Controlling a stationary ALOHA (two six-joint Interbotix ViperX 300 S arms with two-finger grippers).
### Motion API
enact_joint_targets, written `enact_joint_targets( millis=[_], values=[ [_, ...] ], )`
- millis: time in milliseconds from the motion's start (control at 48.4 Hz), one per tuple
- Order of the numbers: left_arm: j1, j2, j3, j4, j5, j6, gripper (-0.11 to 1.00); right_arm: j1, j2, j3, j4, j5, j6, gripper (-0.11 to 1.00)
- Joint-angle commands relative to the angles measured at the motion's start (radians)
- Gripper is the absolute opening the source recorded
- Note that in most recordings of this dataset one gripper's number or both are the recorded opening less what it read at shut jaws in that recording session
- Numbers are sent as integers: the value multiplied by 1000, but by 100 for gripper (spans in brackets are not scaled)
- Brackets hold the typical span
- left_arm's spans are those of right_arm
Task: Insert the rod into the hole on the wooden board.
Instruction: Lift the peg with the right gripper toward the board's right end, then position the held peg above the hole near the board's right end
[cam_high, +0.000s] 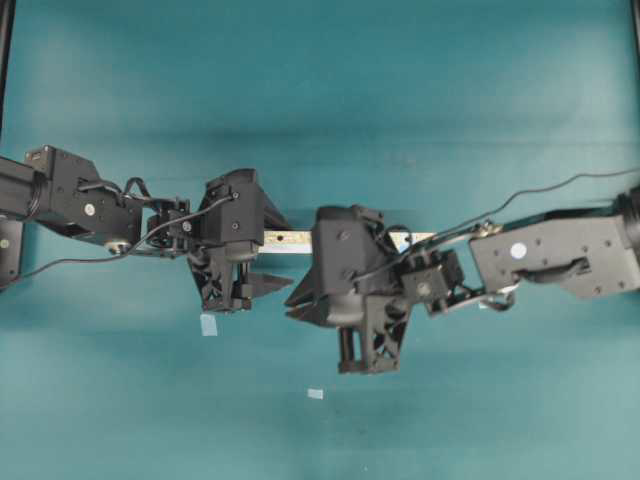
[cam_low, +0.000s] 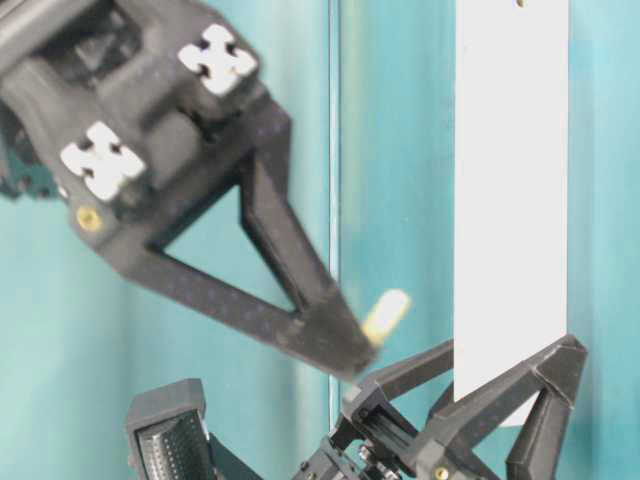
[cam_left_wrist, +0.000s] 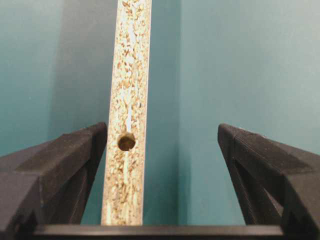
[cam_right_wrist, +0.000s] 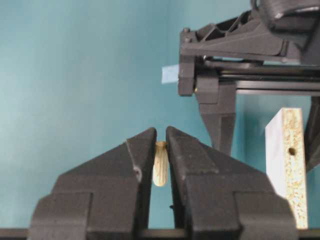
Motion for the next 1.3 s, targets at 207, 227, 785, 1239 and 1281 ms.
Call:
enact_joint_targets(
  millis=[207, 227, 785, 1239, 1281],
  values=[
    [46, -12, -3, 2, -35, 8, 98, -63, -112, 101, -41, -130, -3, 11],
    [49, -12, -3, 2, -35, 8, 98, -67, -118, 107, -44, -137, -3, 11],
    [54, -12, -11, 2, -32, 12, 96, -181, -169, 267, -21, -494, -91, 11],
    [52, -12, -14, 2, -32, 20, 87, -190, -179, 370, 187, -672, -265, 11],
    [52, -12, -14, 2, -32, 23, 84, -190, -183, 379, 201, -683, -275, 11]
  ],
)
